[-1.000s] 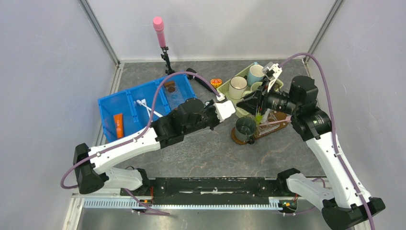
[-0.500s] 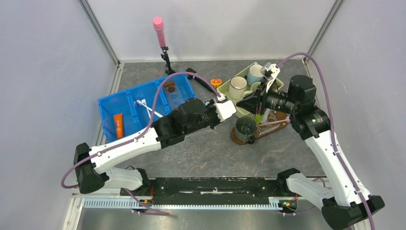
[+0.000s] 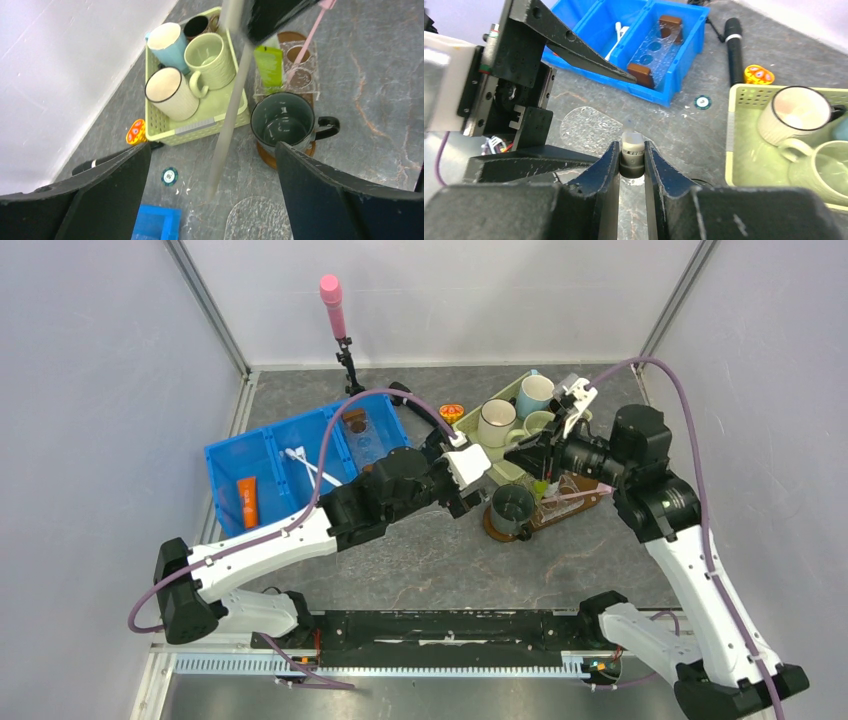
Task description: Prepare toiletry sets of a toothbrush and toothpaste on the tray
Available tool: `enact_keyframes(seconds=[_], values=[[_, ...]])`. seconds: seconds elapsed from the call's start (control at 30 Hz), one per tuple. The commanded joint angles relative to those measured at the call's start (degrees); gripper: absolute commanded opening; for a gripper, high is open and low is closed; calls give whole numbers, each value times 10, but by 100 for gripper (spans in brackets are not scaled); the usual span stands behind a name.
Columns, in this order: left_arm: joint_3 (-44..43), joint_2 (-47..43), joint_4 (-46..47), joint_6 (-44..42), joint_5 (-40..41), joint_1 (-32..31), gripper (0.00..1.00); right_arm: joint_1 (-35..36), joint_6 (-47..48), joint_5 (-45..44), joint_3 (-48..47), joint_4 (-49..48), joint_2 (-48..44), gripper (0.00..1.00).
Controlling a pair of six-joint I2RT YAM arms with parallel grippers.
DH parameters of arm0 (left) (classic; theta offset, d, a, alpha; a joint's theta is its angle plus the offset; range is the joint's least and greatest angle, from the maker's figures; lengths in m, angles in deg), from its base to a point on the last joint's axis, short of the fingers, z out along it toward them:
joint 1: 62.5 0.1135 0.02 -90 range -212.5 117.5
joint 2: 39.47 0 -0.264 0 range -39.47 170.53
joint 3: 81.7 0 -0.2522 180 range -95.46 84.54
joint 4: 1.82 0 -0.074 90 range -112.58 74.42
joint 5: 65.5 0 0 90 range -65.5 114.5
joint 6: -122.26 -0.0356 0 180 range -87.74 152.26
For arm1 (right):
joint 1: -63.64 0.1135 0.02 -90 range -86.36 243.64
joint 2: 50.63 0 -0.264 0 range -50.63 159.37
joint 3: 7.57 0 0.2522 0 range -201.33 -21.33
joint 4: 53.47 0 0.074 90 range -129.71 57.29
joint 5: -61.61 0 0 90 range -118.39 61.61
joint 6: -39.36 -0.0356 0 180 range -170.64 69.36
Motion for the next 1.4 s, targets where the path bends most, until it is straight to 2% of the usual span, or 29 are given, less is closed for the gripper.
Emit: enact_keyframes(seconds=[0.0,0.2,0.4,0.67,0.9,1.17,1.37], values=[[17,-26,25,49,73,-1,100,1,42,-84,-22,31,-35,0],[71,-86,36,117,120,31,100,1,94,-201,-30,108,-76,0],[146,-167,55,224,147,120,100,2,115,-293,-21,152,-126,0],[263,-246,76,318,179,228,100,2,130,-354,-16,194,-163,0],[335,-287,110,309,230,255,100,2,136,-363,33,197,-197,0],[319,-287,112,267,223,271,100,2,139,-392,94,175,-221,0],[318,-286,120,241,214,284,100,2,130,-394,150,119,-244,0]])
